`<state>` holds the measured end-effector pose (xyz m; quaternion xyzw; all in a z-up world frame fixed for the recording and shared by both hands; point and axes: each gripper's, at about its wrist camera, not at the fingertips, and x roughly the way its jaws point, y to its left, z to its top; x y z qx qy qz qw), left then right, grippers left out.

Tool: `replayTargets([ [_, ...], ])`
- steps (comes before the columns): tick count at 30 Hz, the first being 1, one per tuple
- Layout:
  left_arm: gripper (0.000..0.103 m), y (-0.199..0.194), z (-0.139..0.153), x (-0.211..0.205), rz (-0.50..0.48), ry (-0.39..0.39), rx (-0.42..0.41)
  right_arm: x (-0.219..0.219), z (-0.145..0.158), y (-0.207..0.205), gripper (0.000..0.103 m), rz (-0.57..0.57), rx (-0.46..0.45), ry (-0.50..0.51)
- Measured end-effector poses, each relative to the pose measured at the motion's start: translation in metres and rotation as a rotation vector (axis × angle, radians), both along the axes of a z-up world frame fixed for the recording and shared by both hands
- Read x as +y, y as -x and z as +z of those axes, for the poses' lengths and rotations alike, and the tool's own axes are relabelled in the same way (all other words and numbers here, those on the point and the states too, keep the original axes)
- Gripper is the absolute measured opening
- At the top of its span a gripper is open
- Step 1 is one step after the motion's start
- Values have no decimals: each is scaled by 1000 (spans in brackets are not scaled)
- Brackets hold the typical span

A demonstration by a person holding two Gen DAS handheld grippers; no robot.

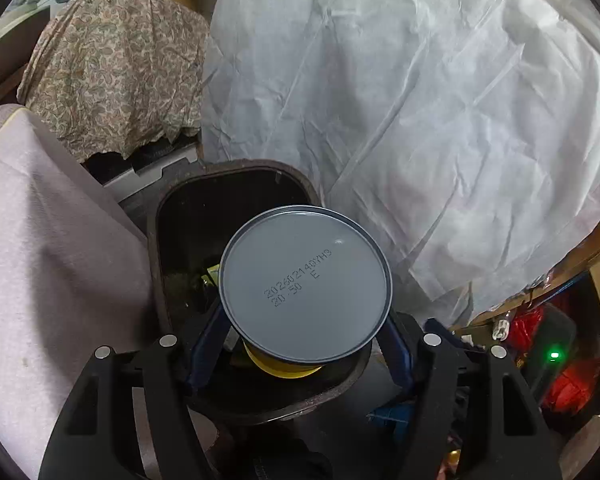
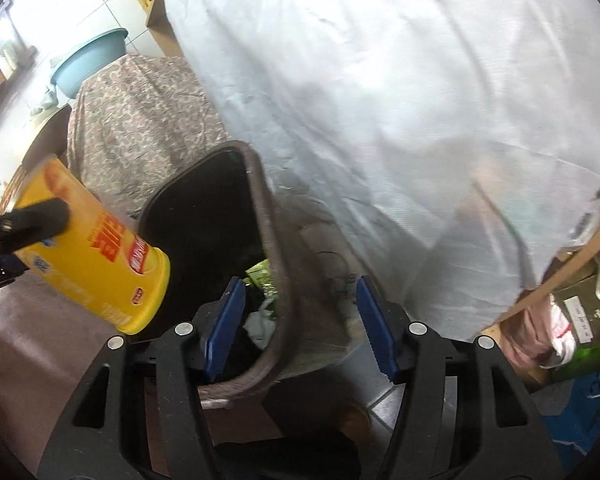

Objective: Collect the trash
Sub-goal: 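Carry the can and scraps to the black bin and open both grippers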

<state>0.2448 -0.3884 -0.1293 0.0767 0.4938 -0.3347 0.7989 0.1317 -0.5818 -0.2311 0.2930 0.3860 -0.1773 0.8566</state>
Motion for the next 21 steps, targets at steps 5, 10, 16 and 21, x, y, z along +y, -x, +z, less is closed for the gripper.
replayTargets([
  [5, 68, -1, -12, -3, -6, -30, -10, -11, 4, 14, 66, -43, -11, 15],
  [10, 70, -5, -19, -5, -2, -37, 5, -11, 14, 18, 68, -58, -32, 17],
  [16, 81, 5, -3, -4, -14, -1, -36, -4, 38, 22, 70, -63, -69, 51],
  [21, 82, 18, 24, 10, -29, 33, -59, 1, 61, 28, 71, -68, -122, 61],
])
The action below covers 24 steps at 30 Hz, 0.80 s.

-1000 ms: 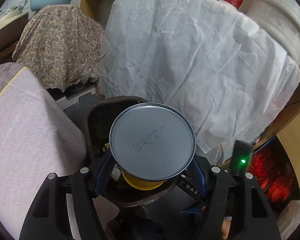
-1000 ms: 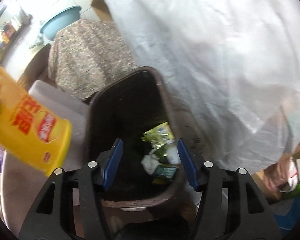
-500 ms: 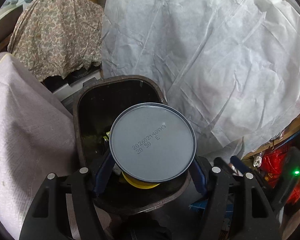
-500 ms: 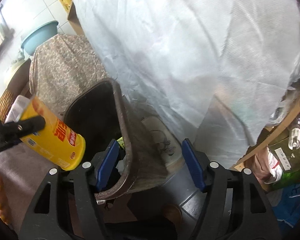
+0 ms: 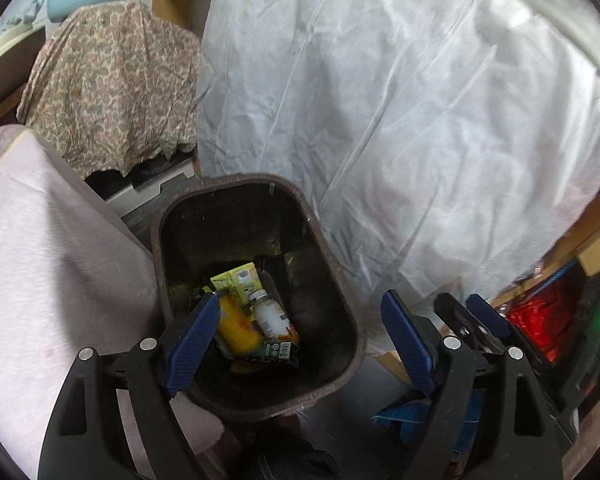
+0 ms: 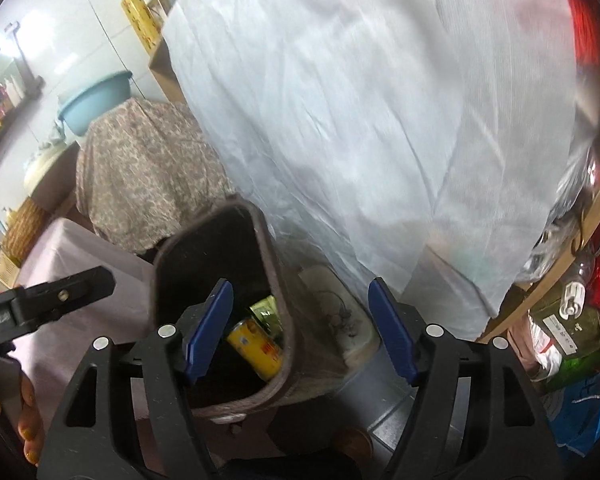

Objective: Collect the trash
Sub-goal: 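Carry the can and scraps to the black bin and open both grippers, then grasp the purple tissue pack with the left gripper while the right grasps the blue snack wrapper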

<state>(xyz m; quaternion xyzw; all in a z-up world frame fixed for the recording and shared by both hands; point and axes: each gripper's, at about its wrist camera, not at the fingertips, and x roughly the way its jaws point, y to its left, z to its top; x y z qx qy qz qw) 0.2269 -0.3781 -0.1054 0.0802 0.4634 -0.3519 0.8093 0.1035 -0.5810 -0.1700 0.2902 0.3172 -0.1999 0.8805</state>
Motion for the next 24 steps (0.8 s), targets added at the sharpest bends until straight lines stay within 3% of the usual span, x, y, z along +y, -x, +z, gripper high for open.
replayTargets([
  [5, 84, 18, 39, 39, 5, 70, -31, 22, 31, -2, 71, 50, -58, 19],
  [12, 84, 41, 78, 125, 71, 96, -154, 85, 72, -20, 76, 229, -131, 30],
  [17, 84, 43, 96, 226, 280, 117, -249, 146, 96, -40, 76, 425, -159, 60],
  [22, 84, 44, 92, 330, 568, 180, -220, 213, 114, -58, 76, 605, -176, 109],
  [24, 82, 39, 82, 369, 691, 234, -153, 232, 117, -63, 76, 650, -180, 112],
])
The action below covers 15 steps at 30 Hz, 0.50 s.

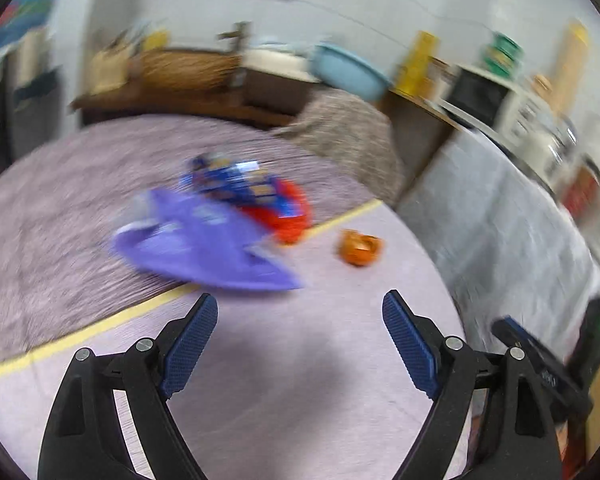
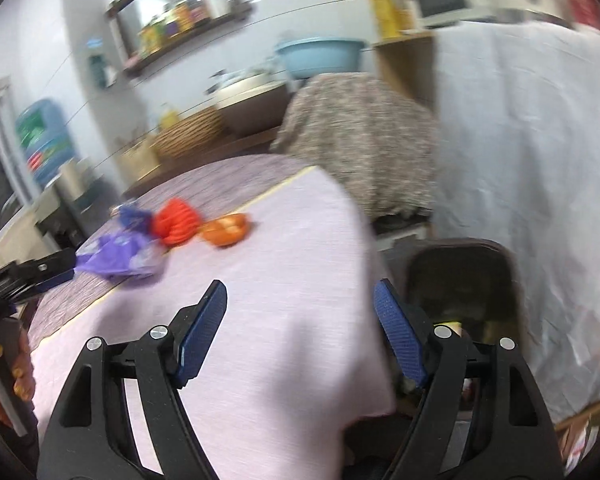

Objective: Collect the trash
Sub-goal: 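Grasp the purple tissue pack with the left gripper while the right grasps the blue snack wrapper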

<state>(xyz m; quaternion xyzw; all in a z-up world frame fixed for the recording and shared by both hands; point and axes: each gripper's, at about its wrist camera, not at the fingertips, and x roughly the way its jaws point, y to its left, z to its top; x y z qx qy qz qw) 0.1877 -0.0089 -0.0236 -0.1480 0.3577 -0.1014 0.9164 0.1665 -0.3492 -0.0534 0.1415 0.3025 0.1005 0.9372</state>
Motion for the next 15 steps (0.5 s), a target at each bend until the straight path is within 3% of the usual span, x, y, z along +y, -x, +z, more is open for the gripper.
replayTargets([
  [5, 74, -15, -18, 51, 109, 197, 79, 51, 10, -10, 76, 102, -13, 46],
  [10, 60, -35, -22, 51, 108, 170, 87, 84, 18, -11, 76, 168, -40, 104],
  [13, 58, -44, -28, 57, 126, 185, 114, 95, 22, -13, 76, 201, -44, 113],
  [15, 47, -52, -34, 57, 133, 195, 131, 103, 25, -16, 76, 228, -51, 121],
])
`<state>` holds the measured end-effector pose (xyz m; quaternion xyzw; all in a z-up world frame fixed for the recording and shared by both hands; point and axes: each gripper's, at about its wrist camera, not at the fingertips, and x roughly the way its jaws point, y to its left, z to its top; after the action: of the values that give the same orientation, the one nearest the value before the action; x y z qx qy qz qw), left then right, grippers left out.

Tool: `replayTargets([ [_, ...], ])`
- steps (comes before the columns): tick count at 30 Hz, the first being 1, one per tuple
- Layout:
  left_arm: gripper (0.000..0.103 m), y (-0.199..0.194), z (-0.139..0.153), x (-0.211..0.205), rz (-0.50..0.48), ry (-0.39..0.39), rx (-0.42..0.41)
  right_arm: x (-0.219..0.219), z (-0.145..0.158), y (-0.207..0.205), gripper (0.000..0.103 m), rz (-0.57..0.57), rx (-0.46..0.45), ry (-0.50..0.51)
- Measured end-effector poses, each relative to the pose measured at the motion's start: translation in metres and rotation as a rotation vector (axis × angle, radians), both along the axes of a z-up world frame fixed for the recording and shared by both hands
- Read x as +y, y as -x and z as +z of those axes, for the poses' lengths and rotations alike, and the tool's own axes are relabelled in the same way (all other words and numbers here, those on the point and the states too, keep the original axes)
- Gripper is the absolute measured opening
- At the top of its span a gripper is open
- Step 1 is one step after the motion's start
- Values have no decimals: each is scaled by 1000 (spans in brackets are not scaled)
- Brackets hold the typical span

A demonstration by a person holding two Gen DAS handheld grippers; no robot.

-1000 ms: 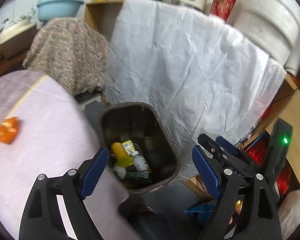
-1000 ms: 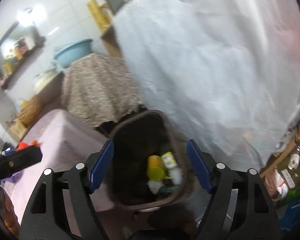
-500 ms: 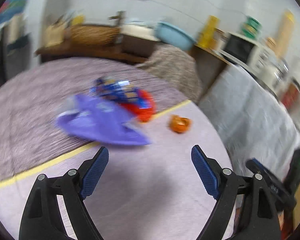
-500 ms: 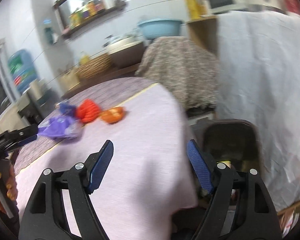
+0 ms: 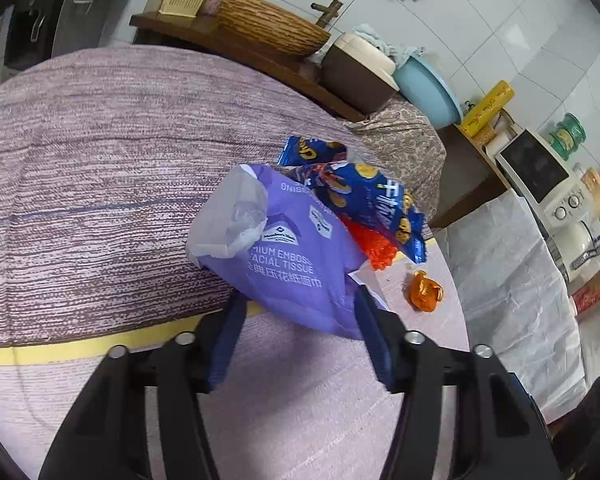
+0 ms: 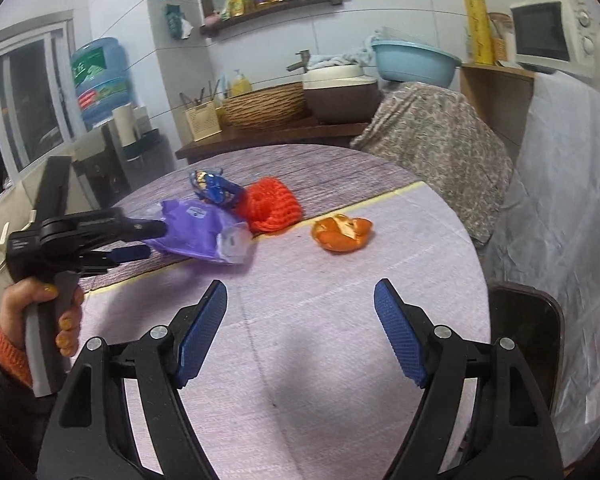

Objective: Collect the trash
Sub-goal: 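Grasp the purple tissue pack with the left gripper while the right grasps the blue snack wrapper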

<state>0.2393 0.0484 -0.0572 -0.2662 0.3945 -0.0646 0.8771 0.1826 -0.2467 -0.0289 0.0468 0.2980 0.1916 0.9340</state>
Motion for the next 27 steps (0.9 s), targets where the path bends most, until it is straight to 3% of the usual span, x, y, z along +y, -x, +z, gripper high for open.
replayTargets([
  [2, 31, -4, -5, 5, 1, 2, 10, 11, 5, -5, 76, 30, -13, 20],
  [6, 15, -4, -12, 13, 14, 45, 15, 42, 16, -25, 76, 121, -30, 73],
  [10, 9, 7, -8, 19, 21, 57, -4, 80, 23, -48, 76, 185, -52, 130],
  [18, 7, 21, -4, 26, 51, 41, -52, 151, 22, -97, 75, 251, -62, 286],
  [21, 7, 22, -6, 28, 54, 44, -59, 173, 8, -110, 66, 248, -43, 400],
  [24, 7, 24, -5, 30, 61, 31, -63, 180, -4, -115, 61, 272, 6, 405],
  [27, 6, 28, 3, 31, 82, -18, -91, 182, -18, -117, 28, 268, 67, 420],
])
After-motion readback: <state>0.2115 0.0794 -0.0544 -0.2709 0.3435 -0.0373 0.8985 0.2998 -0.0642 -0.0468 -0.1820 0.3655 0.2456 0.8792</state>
